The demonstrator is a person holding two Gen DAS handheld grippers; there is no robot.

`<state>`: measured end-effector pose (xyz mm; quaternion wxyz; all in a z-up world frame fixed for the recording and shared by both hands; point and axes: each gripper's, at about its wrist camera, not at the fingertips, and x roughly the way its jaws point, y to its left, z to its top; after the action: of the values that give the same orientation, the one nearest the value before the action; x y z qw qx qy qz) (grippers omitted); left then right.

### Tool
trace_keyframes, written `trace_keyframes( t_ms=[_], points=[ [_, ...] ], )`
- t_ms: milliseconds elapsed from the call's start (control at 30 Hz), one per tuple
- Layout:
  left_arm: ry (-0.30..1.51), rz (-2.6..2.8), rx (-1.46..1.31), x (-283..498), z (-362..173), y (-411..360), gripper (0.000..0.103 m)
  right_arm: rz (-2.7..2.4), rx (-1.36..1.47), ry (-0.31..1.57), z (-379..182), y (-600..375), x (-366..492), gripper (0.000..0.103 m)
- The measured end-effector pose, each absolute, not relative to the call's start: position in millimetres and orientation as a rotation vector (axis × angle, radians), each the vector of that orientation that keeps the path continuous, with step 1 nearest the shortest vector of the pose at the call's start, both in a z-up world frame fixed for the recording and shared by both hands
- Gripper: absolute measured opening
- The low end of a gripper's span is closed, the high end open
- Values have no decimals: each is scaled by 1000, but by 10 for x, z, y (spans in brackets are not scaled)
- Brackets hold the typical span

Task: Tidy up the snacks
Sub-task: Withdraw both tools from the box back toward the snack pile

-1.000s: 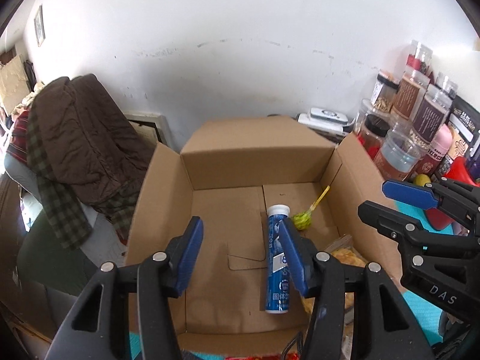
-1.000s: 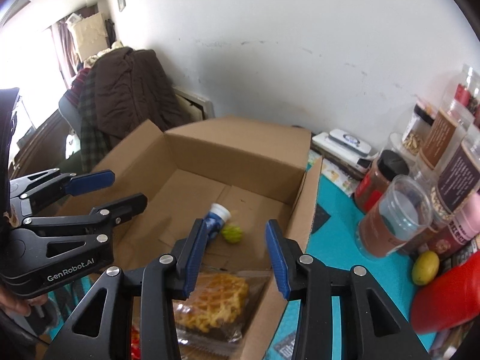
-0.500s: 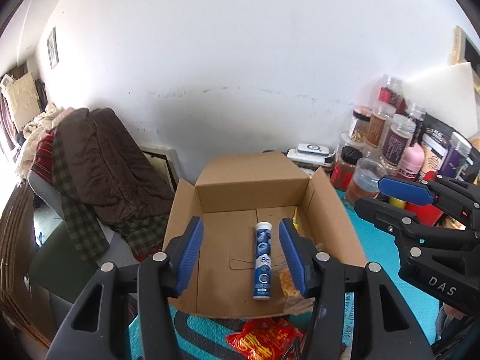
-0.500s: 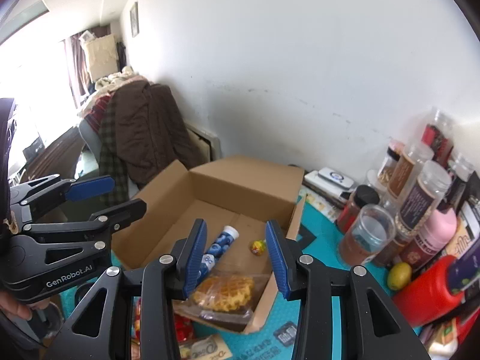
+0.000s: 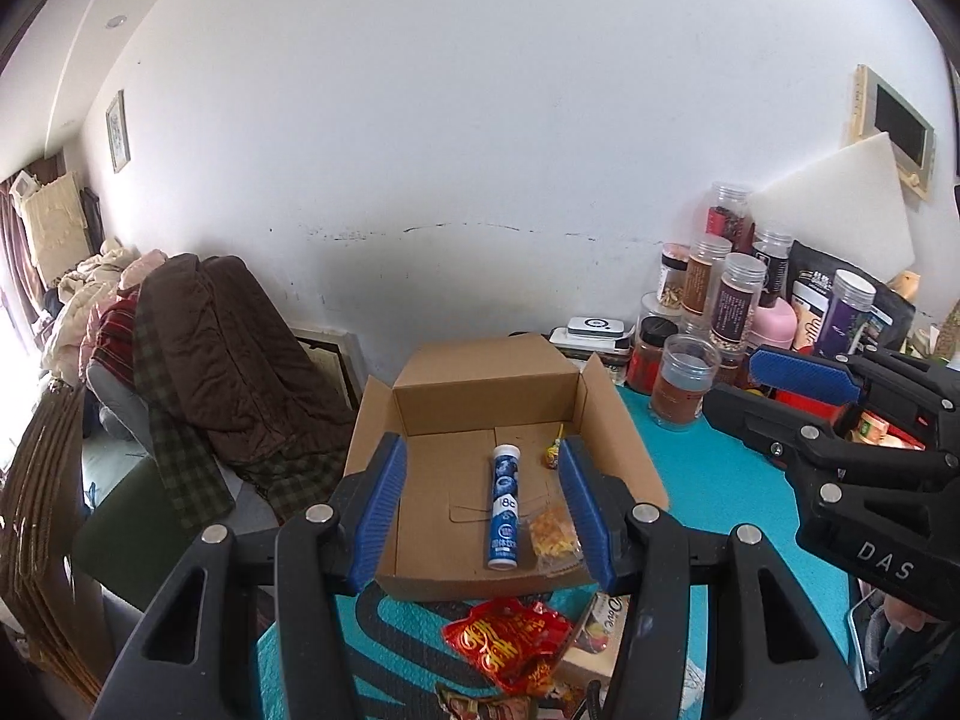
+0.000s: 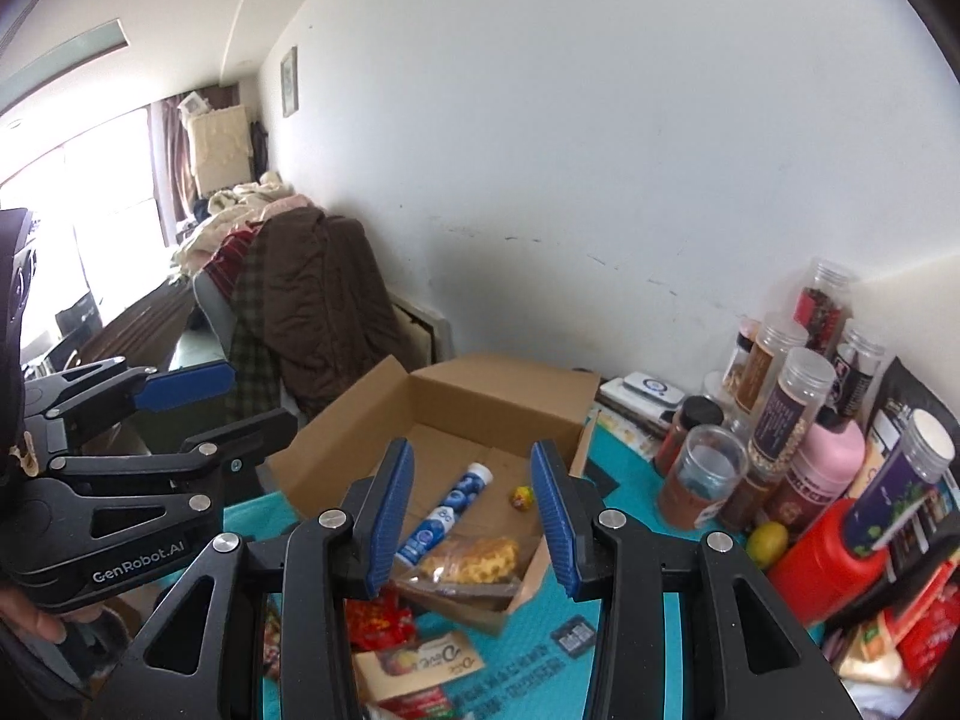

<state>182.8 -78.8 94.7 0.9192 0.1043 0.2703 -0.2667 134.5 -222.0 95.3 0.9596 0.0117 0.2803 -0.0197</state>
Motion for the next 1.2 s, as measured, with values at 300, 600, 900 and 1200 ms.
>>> trace_keyframes(
  t_ms=[300, 600, 900, 1200],
  points=[
    [528, -591, 216, 1385, 968, -675, 52, -44, 16, 539, 987, -2080, 884, 41],
    [558, -641, 221, 1027, 725, -616, 52, -66, -3, 539, 792, -1921, 479, 46],
    [597, -659, 227, 797, 434, -544, 52, -72, 3, 567, 521, -1812, 228, 46],
    [651, -684, 241, 671, 102, -480, 52, -75, 47, 622, 187, -1771, 87, 51]
  ],
)
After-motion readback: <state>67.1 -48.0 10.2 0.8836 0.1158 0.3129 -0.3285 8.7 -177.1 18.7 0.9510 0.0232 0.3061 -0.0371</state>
